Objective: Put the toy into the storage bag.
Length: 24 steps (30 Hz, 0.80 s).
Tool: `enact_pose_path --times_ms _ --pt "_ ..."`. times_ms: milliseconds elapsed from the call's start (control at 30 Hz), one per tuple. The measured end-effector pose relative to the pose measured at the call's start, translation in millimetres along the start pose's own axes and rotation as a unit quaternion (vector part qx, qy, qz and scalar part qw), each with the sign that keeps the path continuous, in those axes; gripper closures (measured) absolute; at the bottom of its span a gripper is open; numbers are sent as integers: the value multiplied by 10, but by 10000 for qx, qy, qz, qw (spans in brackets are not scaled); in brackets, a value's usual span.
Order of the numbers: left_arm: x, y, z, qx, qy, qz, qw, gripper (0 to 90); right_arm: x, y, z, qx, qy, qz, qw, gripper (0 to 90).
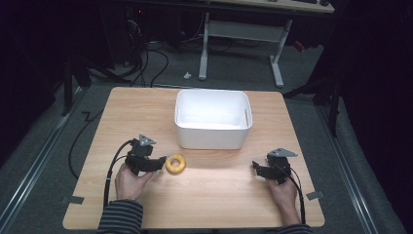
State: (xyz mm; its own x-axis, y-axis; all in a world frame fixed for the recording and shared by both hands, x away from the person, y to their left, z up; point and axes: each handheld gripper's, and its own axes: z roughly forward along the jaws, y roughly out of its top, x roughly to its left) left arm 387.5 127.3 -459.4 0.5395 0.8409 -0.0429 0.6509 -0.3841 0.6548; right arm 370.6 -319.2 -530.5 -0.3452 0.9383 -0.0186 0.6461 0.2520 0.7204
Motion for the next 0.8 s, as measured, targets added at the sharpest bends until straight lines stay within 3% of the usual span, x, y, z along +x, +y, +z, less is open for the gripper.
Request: enact_pose_path --times_ms 200,800 --pt "-62 50 60 91 -18 142 9999 408 -2 0 1 -3 3 -17 10000 302" --pt "-173 130 275 354 -108 270 9989 418 0 0 0 3 3 -6 10000 301"
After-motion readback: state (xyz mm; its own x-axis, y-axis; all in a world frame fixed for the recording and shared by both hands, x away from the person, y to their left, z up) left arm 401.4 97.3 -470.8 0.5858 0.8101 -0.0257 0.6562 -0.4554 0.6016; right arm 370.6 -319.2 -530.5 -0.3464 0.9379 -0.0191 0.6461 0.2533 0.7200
